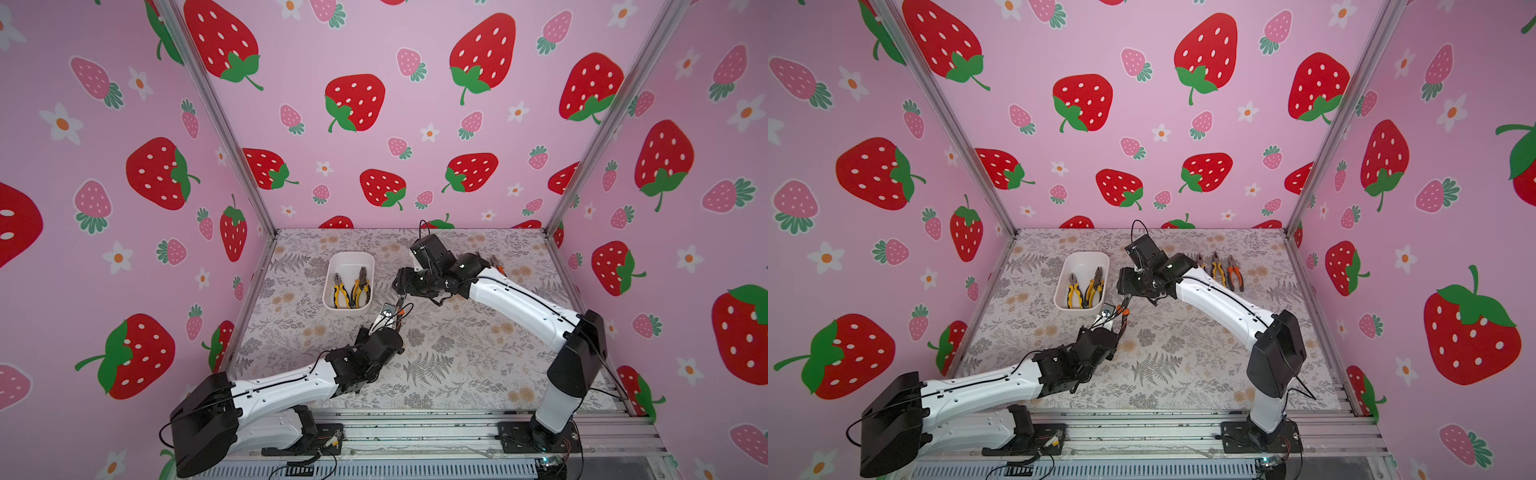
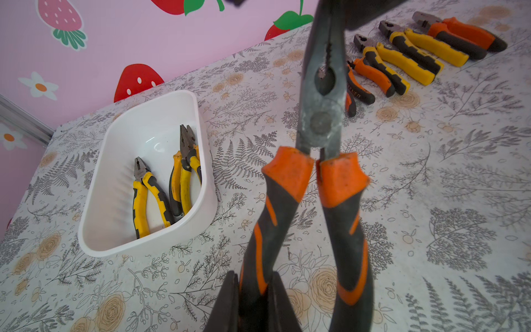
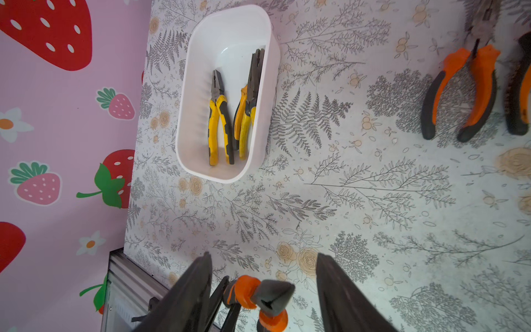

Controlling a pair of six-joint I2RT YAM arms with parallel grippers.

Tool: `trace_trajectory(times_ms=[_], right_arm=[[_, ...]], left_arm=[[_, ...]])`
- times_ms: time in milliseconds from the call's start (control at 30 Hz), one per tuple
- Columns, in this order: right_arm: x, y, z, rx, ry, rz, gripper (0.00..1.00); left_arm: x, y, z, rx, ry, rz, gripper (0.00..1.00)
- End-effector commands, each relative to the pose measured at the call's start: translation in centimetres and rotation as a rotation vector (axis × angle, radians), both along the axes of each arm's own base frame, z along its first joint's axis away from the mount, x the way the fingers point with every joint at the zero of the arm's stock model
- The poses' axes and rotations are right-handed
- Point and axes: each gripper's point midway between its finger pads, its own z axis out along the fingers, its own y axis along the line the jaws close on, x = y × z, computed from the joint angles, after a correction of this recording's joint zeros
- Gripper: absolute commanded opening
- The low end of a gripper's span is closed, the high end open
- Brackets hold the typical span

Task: Take the pliers out of the storage box
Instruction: Pick up the pliers from the storage box, then place the pliers at the center of the board.

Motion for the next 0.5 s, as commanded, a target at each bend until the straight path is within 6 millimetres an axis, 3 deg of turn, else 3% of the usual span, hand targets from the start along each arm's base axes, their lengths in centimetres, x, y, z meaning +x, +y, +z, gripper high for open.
trace_trajectory(times_ms=[0,133,167,300,467], right_arm=[[-0.9,0.5,-0.4,0.029,0.053,-0.009,0.57],[-1.5,0.3,-1.3,0.024,0.076,-0.023,0.53],[-1.7,0.3,-1.5,0.027,0.083,-0.023,0.47],[-2.2,0.3,-2.0,0.030,0.096,-0.023,0.40],[-2.5,0.5,-2.4,0.037,0.102,-0.025,0.39]], left_arm=[[1.0,-0.3,2.9,-0.040,-0.070,0.054,0.00],[1.2,0.3,3.0,-0.017,-0.081,0.105,0.00],[1.3,0.3,3.1,-0.013,-0.083,0.113,0.00],[1.3,0.3,3.1,0.008,-0.091,0.127,0.00],[1.3,0.1,3.3,0.026,-0.101,0.137,0.00]])
